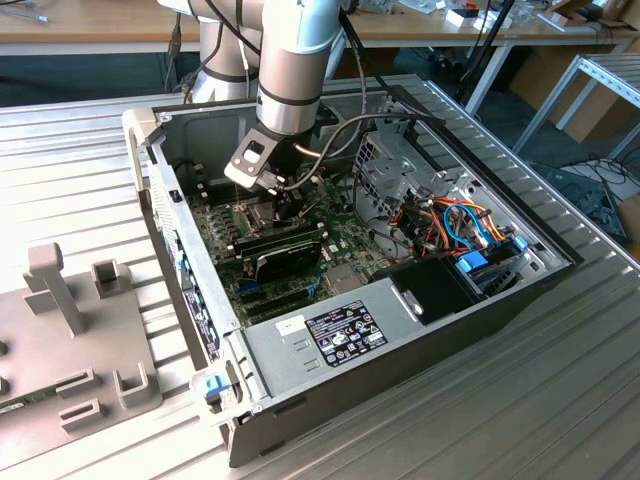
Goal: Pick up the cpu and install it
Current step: 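Place the cpu into insertion slot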
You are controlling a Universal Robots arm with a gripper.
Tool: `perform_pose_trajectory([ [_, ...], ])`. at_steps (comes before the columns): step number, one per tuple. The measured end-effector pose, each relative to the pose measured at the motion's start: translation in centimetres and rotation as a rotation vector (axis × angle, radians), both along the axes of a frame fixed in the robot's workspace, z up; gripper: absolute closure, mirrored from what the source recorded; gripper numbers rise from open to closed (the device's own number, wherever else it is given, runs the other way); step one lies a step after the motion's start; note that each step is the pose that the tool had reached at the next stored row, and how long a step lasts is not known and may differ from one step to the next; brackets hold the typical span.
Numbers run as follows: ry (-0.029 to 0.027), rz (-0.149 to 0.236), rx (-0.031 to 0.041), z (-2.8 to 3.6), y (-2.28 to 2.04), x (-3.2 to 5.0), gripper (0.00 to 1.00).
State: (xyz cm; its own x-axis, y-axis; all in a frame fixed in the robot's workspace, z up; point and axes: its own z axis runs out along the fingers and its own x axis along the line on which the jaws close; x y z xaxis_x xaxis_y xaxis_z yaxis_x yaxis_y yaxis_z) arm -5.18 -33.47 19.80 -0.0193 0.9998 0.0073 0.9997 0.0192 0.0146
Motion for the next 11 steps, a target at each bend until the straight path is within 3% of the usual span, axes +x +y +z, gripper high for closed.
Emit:
perform_pose_trajectory([
  [3, -0.0003, 0.000, 0.0005, -0.03, 0.01, 0.00, 0.39],
  [4, -0.0001, 0.000, 0.0002, -0.02, 0.00, 0.00, 0.32],
  [11, 0.0000, 0.000, 0.0000, 0.29, 0.00, 0.00, 0.32],
])
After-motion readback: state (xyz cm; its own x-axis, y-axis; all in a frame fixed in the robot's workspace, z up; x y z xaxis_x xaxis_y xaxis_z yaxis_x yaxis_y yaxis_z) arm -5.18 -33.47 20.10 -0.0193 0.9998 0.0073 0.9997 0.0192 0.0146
